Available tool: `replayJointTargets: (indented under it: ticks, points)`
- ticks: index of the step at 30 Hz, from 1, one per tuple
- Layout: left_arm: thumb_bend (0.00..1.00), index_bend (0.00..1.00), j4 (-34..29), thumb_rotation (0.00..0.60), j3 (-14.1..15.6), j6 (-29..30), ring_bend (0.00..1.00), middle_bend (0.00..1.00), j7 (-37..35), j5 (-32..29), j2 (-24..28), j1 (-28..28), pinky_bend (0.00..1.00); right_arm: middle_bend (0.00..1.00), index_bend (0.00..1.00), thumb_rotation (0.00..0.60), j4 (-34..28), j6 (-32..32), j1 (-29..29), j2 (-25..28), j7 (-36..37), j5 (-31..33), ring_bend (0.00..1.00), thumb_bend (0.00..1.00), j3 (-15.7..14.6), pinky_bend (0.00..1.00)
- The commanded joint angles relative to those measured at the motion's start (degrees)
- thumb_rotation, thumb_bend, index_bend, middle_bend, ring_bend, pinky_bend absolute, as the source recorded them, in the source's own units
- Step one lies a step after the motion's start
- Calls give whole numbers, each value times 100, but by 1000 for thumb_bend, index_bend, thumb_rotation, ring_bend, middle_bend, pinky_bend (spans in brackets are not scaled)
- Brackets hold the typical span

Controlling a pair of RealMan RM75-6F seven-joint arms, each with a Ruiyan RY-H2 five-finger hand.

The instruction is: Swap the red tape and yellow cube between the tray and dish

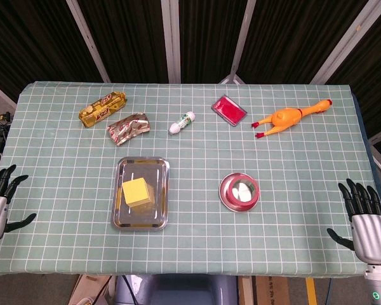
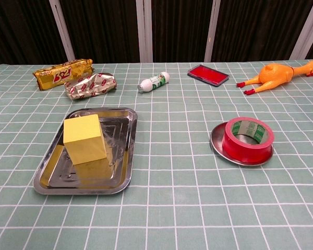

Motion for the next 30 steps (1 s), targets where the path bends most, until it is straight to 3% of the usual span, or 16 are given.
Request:
replayJointTargets:
  ticks: [1, 30]
  points:
    - [33, 186, -6, 600, 0, 8, 0, 0, -1, 6, 2, 2, 6, 4, 0, 600, 0, -13, 2, -11, -23, 12, 0, 23, -3, 0]
    - [33, 186, -29, 600, 16, 129, 0, 0, 103, 100, -64, 25, 6, 4, 0, 600, -374, -307, 21, 164, 171, 29, 0, 23, -167, 0]
